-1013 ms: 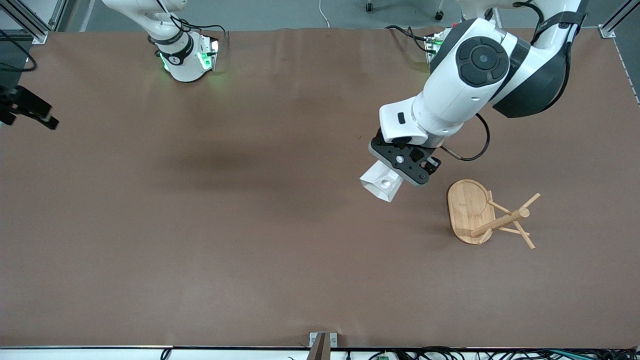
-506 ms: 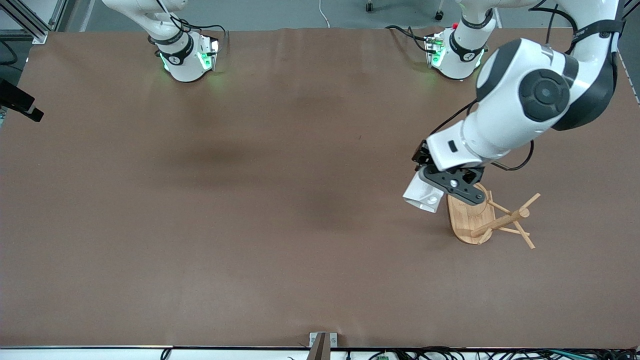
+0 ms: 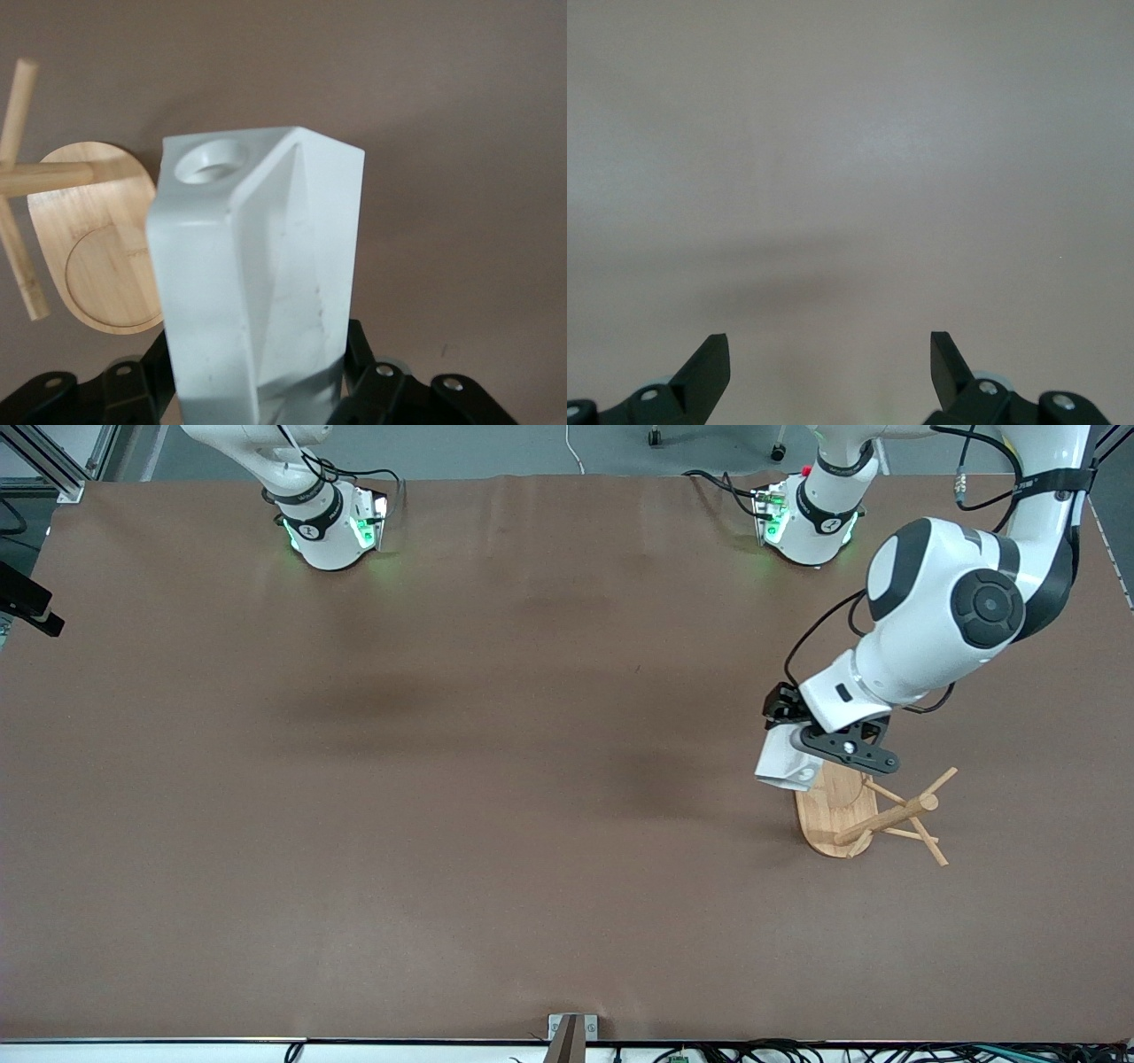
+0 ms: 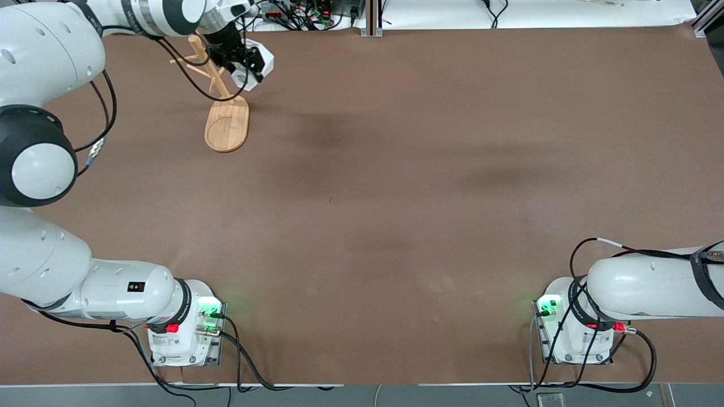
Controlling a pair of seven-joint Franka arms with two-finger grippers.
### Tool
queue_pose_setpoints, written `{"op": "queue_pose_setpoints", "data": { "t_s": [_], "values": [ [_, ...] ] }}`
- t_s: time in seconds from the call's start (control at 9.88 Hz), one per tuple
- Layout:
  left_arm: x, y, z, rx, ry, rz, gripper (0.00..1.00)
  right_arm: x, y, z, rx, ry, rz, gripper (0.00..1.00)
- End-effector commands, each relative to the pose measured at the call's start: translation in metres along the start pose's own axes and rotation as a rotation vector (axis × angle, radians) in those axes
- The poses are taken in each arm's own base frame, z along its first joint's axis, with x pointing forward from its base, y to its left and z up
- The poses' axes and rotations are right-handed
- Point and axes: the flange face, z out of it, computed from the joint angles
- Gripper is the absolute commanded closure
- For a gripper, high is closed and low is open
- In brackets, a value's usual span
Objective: Hang cup on rack
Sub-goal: 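Lower the cup handle onto a rack dowel with the left gripper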
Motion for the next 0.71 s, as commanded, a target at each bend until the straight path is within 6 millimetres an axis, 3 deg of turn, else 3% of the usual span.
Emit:
{"op": "queue_pose_setpoints", "data": {
  "t_s": [0.0, 0.61],
  "values": [
    [-0.007, -0.015, 0.027, -0.014, -0.014, -0.032, 1.0, 0.001, 0.001, -0.003, -0.02, -0.007, -0.013, 0.0],
    [-0.002, -0.035, 0.024, -0.009, 0.01, 0.058, 1.0, 0.0, 0.005, -0.002, -0.02, -0.009, -0.005, 0.0]
  ]
}}
